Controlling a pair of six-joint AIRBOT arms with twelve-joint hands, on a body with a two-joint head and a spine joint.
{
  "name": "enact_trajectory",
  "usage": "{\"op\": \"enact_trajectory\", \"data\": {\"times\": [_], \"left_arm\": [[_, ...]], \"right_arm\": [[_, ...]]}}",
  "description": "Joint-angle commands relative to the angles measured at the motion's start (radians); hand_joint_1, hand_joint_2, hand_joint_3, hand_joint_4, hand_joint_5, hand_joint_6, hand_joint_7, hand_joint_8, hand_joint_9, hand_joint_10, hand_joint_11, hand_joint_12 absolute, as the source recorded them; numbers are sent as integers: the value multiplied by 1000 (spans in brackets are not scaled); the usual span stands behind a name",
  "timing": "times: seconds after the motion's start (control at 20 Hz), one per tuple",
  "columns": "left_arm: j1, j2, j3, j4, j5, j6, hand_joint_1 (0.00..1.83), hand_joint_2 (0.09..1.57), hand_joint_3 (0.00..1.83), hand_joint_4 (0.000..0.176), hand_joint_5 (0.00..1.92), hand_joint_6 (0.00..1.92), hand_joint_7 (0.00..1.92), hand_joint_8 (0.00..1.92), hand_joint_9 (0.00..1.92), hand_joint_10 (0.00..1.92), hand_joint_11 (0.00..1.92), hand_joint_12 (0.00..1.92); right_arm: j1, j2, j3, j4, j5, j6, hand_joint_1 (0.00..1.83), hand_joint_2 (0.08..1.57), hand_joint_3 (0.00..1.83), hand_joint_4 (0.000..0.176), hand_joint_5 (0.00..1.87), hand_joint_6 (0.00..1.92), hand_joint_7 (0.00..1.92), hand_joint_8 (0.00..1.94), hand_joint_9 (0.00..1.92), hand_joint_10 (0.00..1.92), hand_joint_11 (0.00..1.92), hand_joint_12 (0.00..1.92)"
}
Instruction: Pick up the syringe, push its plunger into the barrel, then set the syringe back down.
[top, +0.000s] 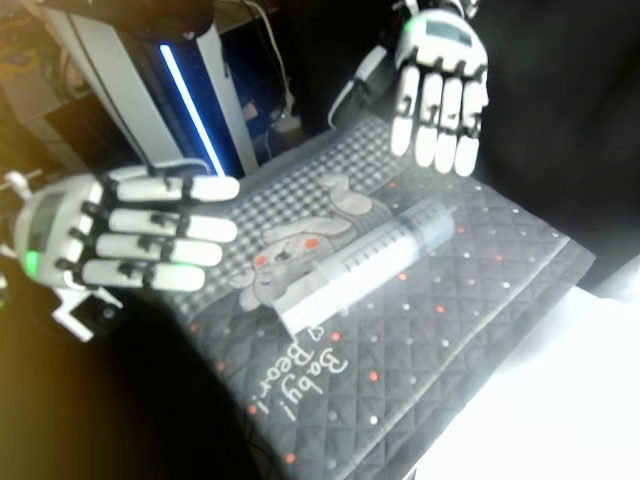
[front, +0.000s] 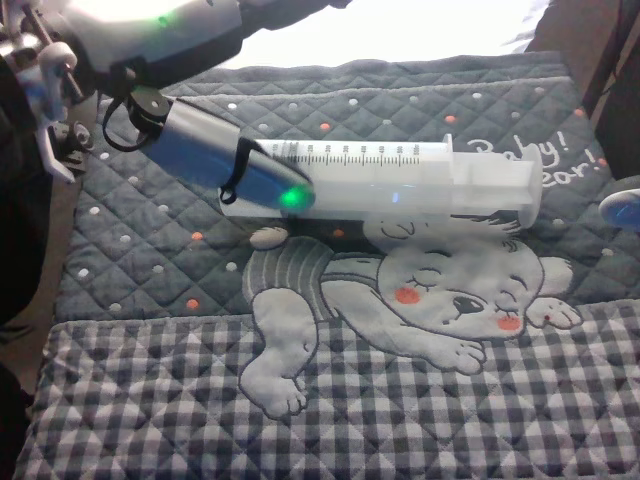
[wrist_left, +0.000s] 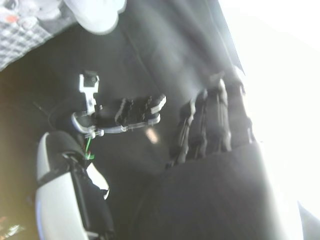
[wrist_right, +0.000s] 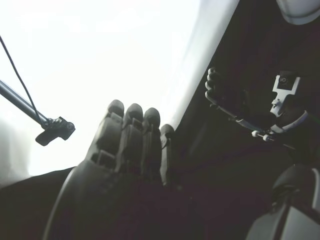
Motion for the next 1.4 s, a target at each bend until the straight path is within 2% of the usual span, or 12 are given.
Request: {"op": "enact_trajectory", "data": {"times": [0.0, 0.1, 0.15, 0.25, 0.35, 0.4, 0.5, 0.7, 0.9, 1.05, 1.2, 1.35], "left_arm": [[-24, -11, 2, -1, -69, -14, 576, 750, 0, 11, 0, 0, 12, 5, 10, 2, 0, 164], [-48, -28, 12, 77, -7, -54, 543, 717, 0, 22, 0, 0, 0, 0, 0, 0, 15, 13], [-61, -44, 33, 152, 20, -132, 520, 702, 0, 40, 0, 0, 24, 9, 12, 5, 24, 13], [-65, -77, 82, 265, 35, -288, 480, 698, 0, 7, 0, 0, 94, 12, 66, 11, 82, 47], [-65, -99, 106, 323, 53, -352, 449, 717, 7, 0, 0, 0, 76, 2, 69, 9, 106, 62], [-65, -113, 113, 355, 71, -367, 436, 721, 8, 0, 0, 0, 46, 0, 63, 5, 100, 62], [-64, -132, 122, 396, 89, -387, 460, 751, 0, 0, 0, 0, 72, 1, 117, 1, 19, 419], [-57, -169, 151, 431, 144, -391, 454, 737, 0, 0, 21, 7, 91, 17, 84, 11, 12, 264], [-45, -199, 176, 451, 180, -391, 479, 730, 0, 0, 70, 6, 143, 7, 140, 12, 62, 289], [-33, -220, 196, 448, 192, -391, 483, 714, 0, 0, 87, 1, 164, 3, 172, 5, 28, 446], [-30, -240, 208, 447, 195, -391, 544, 714, 0, 0, 86, 5, 165, 6, 184, 7, 30, 461], [-30, -272, 231, 450, 209, -391, 540, 698, 0, 0, 66, 0, 153, 4, 178, 4, 24, 459]], "right_arm": [[2, 7, 1, 18, 133, 5, 425, 721, 14, 86, 145, 5, 183, 0, 126, 6, 33, 22], [2, 8, 0, 21, 136, 5, 406, 726, 11, 89, 105, 1, 201, 9, 158, 17, 93, 50], [2, 7, -2, 23, 138, 5, 425, 691, 1, 108, 69, 0, 223, 4, 189, 10, 124, 72], [2, 4, -2, 23, 138, 5, 408, 706, 7, 133, 2, 0, 170, 3, 166, 6, 114, 74], [2, 3, -2, 24, 138, 5, 407, 703, 3, 171, 0, 0, 116, 0, 141, 0, 104, 75], [2, 3, -2, 24, 138, 5, 387, 710, 5, 166, 0, 0, 102, 0, 131, 0, 105, 79], [2, 3, -2, 25, 140, 5, 379, 713, 4, 152, 0, 0, 108, 4, 138, 3, 113, 88], [2, 3, -3, 25, 142, 5, 423, 719, 2, 160, 0, 0, 113, 4, 145, 7, 85, 89], [3, 3, -3, 25, 142, 5, 437, 700, 0, 152, 0, 0, 154, 7, 184, 3, 74, 202], [3, 3, -3, 25, 143, 5, 417, 699, 2, 150, 0, 0, 165, 1, 193, 1, 0, 456], [3, 3, -3, 25, 143, 5, 451, 676, 0, 169, 0, 0, 160, 1, 175, 0, 0, 427], [3, 3, -3, 25, 144, 5, 438, 678, 0, 166, 0, 0, 166, 2, 179, 3, 0, 425]]}}
